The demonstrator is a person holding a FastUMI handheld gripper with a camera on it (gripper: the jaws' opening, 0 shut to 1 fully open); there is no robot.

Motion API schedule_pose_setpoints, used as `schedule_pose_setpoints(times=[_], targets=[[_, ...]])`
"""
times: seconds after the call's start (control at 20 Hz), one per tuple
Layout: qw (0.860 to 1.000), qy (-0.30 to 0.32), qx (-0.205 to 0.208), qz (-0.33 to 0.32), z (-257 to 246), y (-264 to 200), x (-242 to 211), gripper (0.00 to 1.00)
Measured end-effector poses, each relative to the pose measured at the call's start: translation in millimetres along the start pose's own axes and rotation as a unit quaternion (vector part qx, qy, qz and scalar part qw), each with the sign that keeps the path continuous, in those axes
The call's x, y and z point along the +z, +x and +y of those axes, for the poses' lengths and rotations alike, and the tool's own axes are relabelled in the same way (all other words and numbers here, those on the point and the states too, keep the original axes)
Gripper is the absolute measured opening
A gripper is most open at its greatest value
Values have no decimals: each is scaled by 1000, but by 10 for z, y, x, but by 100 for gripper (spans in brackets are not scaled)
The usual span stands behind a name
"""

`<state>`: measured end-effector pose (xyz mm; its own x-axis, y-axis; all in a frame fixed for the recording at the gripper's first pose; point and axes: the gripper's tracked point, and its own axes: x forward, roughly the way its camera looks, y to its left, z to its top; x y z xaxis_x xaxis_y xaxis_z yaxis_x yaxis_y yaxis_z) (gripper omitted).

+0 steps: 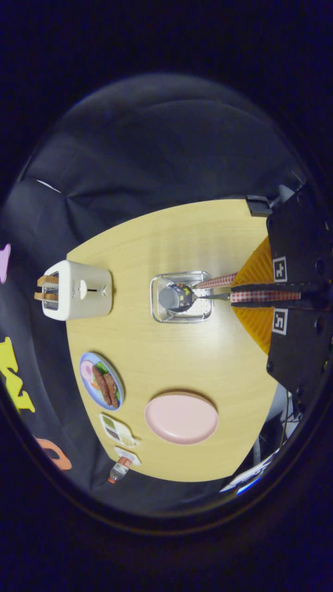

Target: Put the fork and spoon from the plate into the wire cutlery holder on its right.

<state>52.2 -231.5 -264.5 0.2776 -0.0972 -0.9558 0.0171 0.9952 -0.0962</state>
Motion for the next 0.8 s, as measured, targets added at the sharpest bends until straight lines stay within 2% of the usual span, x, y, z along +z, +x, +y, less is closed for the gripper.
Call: schedule_pose_setpoints(times=[0.2, 0.55, 0.8], targets=[[999, -13, -3, 35, -7, -8, 54, 6], [993, 14, 1, 115, 28, 48, 70, 6], [990, -9, -1, 142, 62, 114, 238, 7]])
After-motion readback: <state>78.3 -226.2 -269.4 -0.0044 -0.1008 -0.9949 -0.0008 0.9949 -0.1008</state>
